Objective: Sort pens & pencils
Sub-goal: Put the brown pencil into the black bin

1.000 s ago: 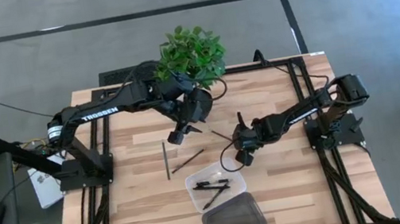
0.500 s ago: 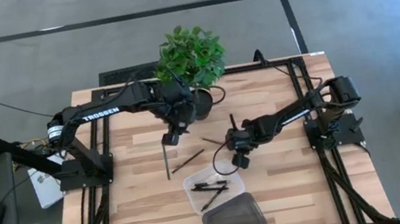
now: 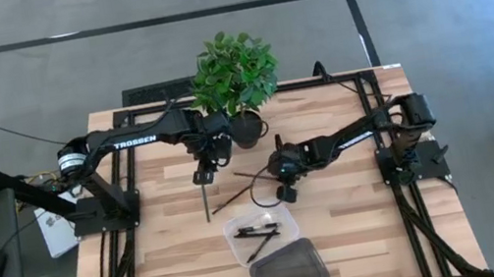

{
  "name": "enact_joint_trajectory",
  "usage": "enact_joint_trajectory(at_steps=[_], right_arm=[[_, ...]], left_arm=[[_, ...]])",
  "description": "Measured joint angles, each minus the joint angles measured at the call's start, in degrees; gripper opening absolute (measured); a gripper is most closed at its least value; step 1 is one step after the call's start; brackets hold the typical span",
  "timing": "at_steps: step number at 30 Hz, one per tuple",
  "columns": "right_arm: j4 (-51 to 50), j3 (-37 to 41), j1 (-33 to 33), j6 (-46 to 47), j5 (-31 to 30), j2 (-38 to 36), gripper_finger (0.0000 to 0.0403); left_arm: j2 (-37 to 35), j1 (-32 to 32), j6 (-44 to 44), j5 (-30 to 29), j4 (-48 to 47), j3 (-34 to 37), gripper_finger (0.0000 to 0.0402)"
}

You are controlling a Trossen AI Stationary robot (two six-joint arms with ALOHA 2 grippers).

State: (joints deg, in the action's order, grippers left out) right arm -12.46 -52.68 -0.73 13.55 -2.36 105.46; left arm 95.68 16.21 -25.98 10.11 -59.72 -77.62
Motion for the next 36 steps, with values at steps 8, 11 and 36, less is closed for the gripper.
enact_joint_trajectory(at_steps=[8,11,36], right_arm=[[7.69,-0.89,-1.40,-0.54,6.33,4.07,0.0009],[8.58,-1.94,-1.36,-0.56,7.31,5.27,0.0009],[7.20,-2.83,-1.77,-0.04,7.23,5.65,0.0009]], left_arm=[[0.00,4.34,0.18,0.46,5.19,5.88,0.0157],[0.00,5.37,0.13,0.46,5.70,6.45,0.0157],[0.00,4.72,5.27,2.04,19.19,17.20,0.0157]])
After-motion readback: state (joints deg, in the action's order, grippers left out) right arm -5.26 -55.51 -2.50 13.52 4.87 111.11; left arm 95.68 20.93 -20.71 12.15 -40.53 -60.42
